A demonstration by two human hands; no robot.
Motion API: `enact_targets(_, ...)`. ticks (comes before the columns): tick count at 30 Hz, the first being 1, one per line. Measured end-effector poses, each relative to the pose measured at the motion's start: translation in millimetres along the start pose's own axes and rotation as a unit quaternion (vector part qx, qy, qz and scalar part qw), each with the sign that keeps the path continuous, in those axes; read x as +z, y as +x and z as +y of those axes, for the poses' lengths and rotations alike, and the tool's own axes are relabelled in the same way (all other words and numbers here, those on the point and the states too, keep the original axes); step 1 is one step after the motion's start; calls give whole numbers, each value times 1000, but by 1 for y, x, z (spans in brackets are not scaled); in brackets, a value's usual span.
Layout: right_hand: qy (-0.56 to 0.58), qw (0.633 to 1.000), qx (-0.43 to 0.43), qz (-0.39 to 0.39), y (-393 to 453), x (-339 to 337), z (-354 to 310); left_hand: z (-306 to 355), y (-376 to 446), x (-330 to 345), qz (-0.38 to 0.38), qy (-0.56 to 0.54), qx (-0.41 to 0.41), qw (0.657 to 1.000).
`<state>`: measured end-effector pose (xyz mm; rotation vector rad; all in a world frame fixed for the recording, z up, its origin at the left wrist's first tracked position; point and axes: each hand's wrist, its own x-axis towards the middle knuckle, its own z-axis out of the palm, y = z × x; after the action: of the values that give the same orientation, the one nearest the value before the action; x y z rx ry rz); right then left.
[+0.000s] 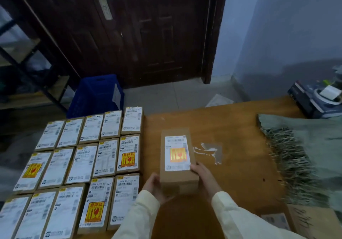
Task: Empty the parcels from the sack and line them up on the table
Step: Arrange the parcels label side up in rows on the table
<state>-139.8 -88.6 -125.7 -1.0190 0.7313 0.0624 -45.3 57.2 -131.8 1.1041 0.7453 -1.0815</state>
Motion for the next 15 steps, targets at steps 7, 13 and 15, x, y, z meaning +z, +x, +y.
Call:
enact_targets(7, -114, 990, 21, 76, -2, 8, 22, 3, 5, -9, 131, 191, 37, 972)
enact_targets(13, -203, 973, -27, 104, 3, 13, 41, -14, -14, -3, 123, 447, 254, 849)
enact_targets(15, -248, 964, -35, 92, 9, 17, 46, -21, -14, 1, 97, 581, 284, 757)
